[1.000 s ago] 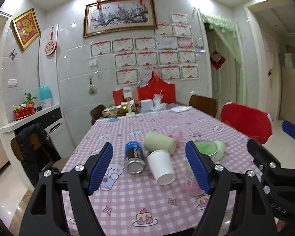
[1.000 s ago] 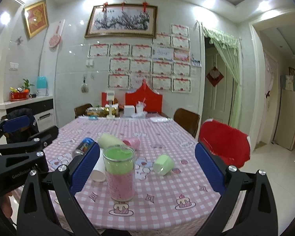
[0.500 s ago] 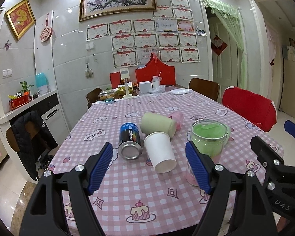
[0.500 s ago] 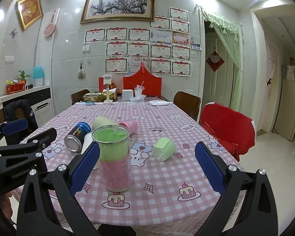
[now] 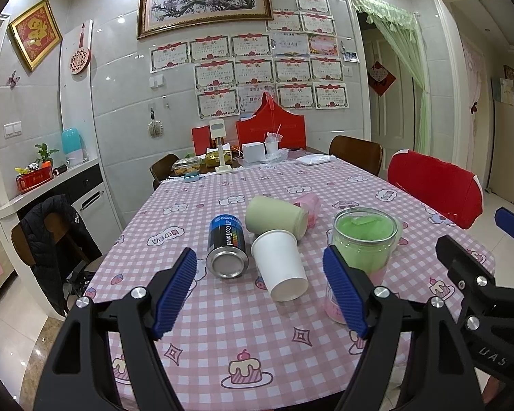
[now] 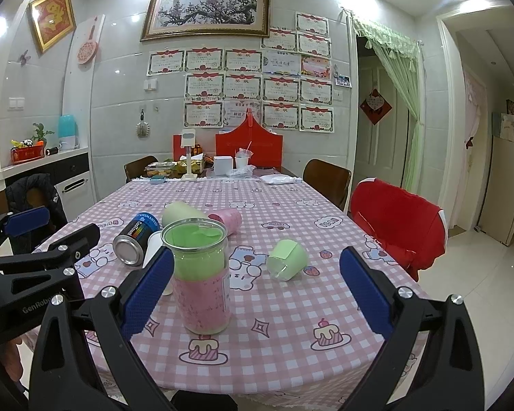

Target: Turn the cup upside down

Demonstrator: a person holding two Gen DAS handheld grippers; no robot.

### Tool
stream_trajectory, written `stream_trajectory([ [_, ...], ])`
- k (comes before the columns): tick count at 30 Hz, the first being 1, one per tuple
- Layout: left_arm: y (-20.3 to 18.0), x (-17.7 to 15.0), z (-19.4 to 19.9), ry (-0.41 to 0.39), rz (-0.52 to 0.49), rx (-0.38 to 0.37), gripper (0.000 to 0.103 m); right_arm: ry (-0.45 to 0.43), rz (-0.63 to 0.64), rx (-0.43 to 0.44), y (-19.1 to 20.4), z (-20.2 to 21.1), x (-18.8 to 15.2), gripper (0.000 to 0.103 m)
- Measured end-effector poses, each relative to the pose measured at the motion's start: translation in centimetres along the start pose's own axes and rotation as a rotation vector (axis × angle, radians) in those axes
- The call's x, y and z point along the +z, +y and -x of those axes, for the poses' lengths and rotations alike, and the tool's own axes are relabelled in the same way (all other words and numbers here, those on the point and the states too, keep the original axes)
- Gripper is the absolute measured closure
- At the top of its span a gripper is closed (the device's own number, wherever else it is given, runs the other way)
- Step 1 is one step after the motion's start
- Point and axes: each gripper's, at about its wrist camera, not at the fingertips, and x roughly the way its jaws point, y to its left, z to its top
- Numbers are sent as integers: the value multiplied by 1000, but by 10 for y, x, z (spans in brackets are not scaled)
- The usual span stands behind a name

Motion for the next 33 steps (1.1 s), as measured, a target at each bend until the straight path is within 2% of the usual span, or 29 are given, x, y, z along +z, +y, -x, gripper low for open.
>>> stream_trajectory([
  [7,-1,4,9,-54,-3,-5,28,-20,-1,4,0,4,4,9],
  [20,-4,7,18,-98,-9,-20,28,-49,-5,9,0,13,9,9],
  [33,-4,7,21,-102,-6,-19,28,-56,-4,11,0,16,11,9],
])
